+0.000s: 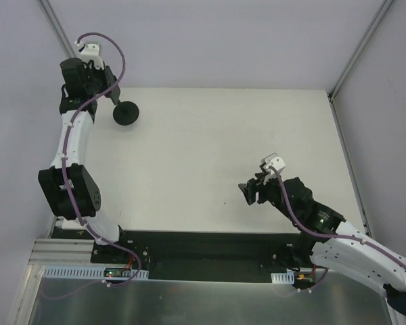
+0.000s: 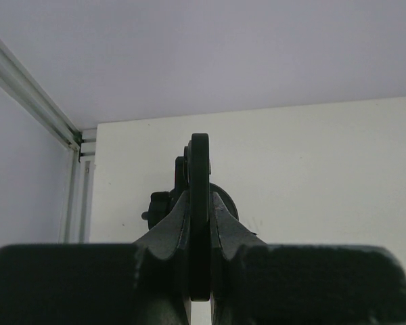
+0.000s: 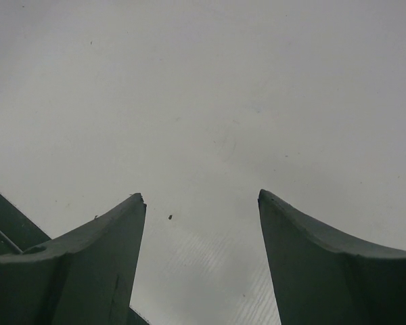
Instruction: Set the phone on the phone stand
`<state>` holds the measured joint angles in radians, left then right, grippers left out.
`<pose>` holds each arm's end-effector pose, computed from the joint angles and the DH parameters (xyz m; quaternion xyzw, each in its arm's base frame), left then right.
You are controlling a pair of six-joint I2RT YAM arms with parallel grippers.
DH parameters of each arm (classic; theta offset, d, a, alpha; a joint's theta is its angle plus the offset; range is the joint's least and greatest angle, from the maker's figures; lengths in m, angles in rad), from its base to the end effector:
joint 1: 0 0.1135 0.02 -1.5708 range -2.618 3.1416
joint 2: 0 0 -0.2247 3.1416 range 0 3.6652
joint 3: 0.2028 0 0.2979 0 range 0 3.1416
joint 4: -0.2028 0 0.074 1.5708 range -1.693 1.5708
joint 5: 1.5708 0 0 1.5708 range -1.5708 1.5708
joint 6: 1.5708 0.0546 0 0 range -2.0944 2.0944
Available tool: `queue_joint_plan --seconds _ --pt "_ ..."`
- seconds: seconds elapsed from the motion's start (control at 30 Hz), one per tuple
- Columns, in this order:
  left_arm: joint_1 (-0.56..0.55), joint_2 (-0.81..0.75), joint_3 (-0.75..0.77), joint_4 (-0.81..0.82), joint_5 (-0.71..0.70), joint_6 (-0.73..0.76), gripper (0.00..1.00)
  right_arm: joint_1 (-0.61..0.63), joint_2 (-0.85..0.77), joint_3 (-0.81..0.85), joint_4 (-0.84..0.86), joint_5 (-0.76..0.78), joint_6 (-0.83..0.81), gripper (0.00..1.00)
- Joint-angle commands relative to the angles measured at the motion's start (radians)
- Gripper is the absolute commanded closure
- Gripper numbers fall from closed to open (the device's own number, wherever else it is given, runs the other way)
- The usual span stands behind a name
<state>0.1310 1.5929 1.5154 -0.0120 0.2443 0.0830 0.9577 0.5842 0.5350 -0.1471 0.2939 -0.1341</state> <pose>0.4449 0.0453 0.3640 0.0646 0.7343 -0.0179 0.6755 0.1572 0.1960 0.2584 -0.3176 0.7018 0.1475 0.6204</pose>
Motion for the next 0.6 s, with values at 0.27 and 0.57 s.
queue_joint_plan --seconds 0.27,0.57 --pt "0.130 0.459 0.715 -0.108 0.220 0.115 1.00 -0.131 0.068 0.100 0.009 -0.070 -0.012 0.30" --pt "0.176 0.582 0.865 -0.155 0.264 0.167 1.00 -0.218 0.112 0.099 0.027 -0.159 0.025 0.32"
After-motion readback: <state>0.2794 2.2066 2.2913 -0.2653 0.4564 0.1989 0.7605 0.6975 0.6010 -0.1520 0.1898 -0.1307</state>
